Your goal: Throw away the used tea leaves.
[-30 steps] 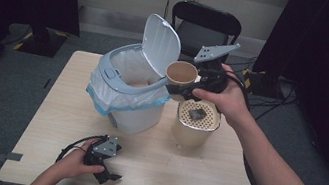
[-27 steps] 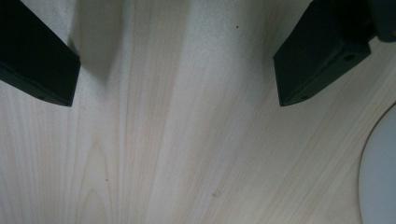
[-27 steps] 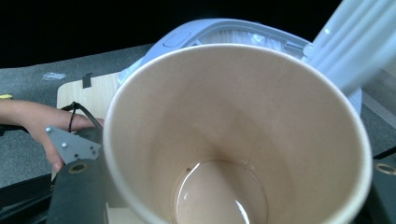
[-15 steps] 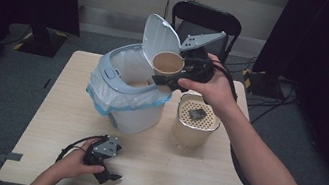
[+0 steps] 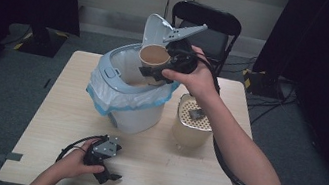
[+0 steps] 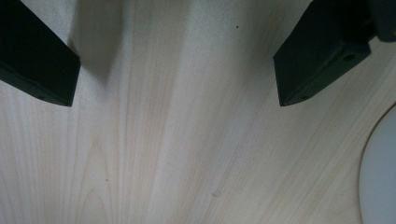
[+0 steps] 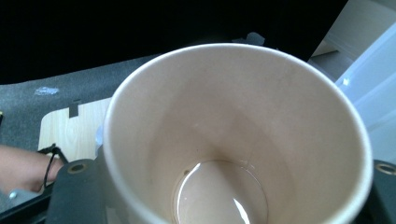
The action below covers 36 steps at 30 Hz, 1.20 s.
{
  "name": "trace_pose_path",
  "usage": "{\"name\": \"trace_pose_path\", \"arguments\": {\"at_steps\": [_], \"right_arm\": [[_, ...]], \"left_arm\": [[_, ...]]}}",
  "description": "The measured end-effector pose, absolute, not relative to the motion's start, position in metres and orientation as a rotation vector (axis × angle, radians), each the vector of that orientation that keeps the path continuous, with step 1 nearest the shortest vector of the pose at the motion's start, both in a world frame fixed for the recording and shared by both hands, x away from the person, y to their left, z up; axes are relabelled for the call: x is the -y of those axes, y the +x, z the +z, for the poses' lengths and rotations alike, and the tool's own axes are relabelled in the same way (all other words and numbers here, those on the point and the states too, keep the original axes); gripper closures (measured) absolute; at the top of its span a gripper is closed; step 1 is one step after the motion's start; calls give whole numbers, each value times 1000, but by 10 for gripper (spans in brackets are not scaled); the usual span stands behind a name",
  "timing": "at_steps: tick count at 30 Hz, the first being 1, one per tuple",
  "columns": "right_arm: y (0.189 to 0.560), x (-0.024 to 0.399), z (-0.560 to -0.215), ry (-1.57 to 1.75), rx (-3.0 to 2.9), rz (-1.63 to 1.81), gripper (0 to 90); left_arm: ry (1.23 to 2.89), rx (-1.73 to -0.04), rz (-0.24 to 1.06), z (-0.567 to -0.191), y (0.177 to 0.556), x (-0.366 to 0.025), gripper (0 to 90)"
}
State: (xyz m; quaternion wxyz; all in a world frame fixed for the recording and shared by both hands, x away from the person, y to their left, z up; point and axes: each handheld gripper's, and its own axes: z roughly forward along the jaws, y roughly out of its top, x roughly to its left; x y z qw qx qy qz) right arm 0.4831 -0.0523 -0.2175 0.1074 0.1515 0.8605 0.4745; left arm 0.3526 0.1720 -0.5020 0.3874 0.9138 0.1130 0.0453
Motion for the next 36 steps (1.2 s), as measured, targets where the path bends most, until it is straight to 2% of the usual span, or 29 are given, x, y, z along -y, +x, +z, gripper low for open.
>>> {"name": "trace_pose_path", "arguments": {"at_steps": [13, 30, 32, 34, 36], "right_arm": [[486, 37, -221, 452, -2522, 1421, 264], [499, 5, -247, 474, -2515, 1373, 251], [503, 1, -252, 492, -2524, 1363, 240], [506, -2, -255, 502, -2541, 1345, 173], [506, -4, -256, 502, -2532, 1333, 158]], "left_arm": [[2327, -287, 115, -502, 353, -172, 0], [2326, -287, 114, -502, 353, -172, 0], [2326, -287, 115, -502, 353, -172, 0], [2326, -287, 115, -502, 353, -172, 0], [2326, -287, 115, -502, 353, -172, 0]]}}
